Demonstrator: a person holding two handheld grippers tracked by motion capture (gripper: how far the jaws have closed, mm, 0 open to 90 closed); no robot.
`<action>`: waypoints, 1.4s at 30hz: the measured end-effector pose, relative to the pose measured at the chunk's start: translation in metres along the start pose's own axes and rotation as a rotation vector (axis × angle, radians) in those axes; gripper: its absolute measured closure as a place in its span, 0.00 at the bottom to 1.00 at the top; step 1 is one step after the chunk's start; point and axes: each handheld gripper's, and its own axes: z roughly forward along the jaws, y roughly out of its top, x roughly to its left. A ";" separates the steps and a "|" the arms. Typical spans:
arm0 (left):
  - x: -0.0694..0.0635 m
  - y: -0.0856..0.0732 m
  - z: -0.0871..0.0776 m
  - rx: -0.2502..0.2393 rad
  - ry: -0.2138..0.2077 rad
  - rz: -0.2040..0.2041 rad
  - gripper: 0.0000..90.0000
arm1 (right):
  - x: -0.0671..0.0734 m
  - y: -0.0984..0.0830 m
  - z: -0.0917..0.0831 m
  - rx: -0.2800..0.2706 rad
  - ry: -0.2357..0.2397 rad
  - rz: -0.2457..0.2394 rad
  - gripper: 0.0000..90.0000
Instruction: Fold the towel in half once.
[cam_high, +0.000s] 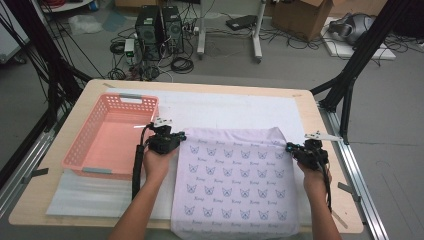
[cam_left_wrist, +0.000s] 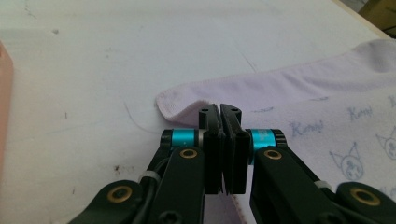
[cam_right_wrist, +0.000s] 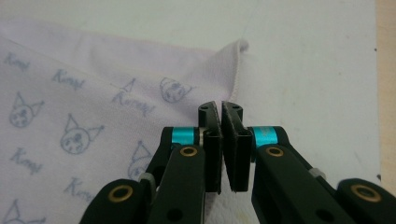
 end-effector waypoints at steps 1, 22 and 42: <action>-0.001 0.000 -0.002 0.002 -0.009 0.015 0.97 | 0.000 0.000 -0.001 -0.004 0.005 -0.004 0.97; -0.016 -0.054 -0.067 -0.020 -0.162 0.072 0.97 | 0.015 -0.051 -0.058 -0.032 0.190 -0.011 0.95; -0.013 -0.062 -0.055 0.043 -0.207 0.026 0.45 | 0.023 -0.064 -0.068 0.023 0.136 0.034 0.61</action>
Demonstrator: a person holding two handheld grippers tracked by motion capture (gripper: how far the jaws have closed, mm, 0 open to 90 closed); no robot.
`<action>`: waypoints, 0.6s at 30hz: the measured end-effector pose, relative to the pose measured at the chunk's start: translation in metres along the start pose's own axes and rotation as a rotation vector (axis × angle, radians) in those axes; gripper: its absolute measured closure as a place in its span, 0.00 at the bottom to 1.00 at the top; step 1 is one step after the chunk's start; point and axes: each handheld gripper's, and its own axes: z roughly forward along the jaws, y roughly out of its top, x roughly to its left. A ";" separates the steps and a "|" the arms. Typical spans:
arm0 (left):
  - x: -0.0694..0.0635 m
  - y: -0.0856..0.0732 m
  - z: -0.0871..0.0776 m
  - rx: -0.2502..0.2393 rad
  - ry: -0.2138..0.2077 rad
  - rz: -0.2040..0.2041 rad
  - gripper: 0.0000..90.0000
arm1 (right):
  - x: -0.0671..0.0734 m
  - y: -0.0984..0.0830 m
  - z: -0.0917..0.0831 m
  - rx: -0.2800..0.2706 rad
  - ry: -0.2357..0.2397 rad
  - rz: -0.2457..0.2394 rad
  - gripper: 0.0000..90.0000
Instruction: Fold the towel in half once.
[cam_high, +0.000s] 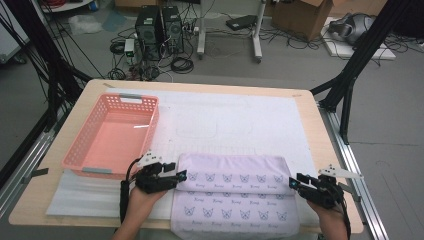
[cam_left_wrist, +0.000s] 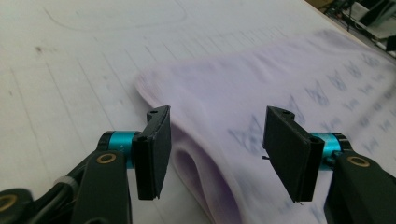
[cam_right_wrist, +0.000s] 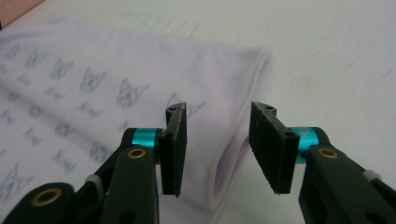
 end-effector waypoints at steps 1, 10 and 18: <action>0.003 0.005 0.006 0.009 0.011 -0.010 0.45 | -0.002 0.005 0.004 0.000 -0.011 0.003 0.59; 0.012 0.010 0.037 0.097 0.083 -0.048 0.63 | -0.017 0.024 0.050 0.117 -0.085 0.022 0.64; 0.004 0.013 0.013 -0.023 0.074 -0.027 0.96 | -0.013 0.020 0.037 0.062 -0.086 -0.030 0.97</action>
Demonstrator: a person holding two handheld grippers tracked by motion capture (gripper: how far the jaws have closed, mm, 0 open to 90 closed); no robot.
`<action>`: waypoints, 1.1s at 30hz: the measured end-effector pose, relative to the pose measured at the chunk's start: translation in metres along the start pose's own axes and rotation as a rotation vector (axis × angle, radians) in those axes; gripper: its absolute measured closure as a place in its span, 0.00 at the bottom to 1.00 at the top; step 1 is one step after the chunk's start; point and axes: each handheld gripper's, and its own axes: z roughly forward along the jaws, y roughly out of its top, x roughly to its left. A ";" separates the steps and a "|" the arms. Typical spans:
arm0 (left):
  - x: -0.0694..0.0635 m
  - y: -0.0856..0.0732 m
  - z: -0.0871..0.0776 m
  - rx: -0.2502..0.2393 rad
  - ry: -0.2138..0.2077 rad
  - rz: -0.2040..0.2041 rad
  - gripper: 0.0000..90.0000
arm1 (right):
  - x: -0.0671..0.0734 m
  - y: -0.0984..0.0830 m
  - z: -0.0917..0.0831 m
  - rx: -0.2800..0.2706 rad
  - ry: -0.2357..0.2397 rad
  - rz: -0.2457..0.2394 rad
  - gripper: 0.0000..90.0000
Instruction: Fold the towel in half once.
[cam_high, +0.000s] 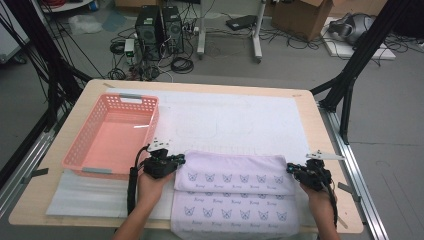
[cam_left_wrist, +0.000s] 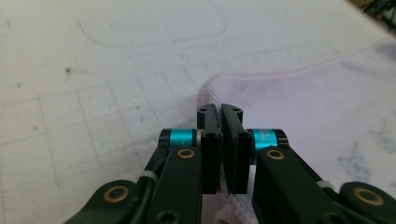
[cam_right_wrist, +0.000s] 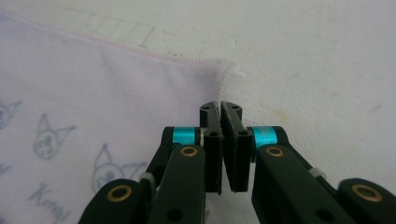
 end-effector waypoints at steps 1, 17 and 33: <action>-0.002 0.001 -0.005 -0.019 -0.015 -0.002 0.96 | 0.002 -0.001 -0.005 -0.013 0.000 0.004 0.97; -0.024 -0.032 -0.062 -0.040 -0.132 0.024 0.95 | 0.023 -0.035 -0.074 -0.077 0.082 -0.003 0.97; -0.024 -0.052 -0.065 0.055 -0.139 0.022 0.60 | 0.028 -0.071 -0.079 0.037 0.078 0.034 0.73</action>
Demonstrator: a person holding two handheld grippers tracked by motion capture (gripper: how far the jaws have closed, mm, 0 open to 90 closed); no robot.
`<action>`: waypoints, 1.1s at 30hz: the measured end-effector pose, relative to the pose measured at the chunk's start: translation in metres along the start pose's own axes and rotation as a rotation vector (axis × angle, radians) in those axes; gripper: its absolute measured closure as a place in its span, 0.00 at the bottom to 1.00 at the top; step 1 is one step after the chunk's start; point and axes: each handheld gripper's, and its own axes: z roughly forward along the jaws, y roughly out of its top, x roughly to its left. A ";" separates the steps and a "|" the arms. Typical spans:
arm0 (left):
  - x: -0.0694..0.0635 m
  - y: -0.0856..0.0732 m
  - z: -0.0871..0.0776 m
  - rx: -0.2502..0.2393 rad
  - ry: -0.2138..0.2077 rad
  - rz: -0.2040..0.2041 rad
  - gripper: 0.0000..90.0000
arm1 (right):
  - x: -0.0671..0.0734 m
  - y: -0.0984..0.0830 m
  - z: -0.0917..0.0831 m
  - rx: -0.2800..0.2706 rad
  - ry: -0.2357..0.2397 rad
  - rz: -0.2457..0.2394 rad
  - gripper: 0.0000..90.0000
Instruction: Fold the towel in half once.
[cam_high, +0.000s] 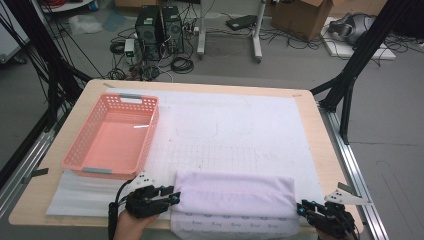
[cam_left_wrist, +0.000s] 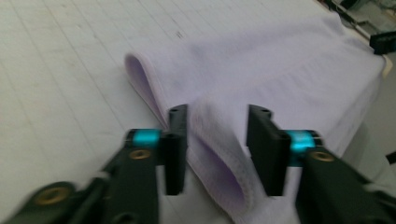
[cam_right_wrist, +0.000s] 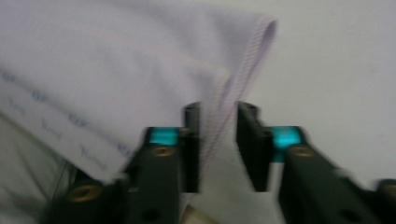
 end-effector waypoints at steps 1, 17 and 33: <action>0.002 0.005 0.001 -0.027 0.016 0.007 0.57 | -0.002 0.002 -0.003 -0.025 0.001 0.012 0.70; 0.020 0.016 0.047 0.049 0.094 0.065 0.46 | -0.012 0.036 0.056 0.021 -0.059 -0.080 0.48; 0.018 0.030 0.051 0.045 0.067 0.038 0.94 | -0.015 0.042 0.054 0.000 0.061 -0.100 0.96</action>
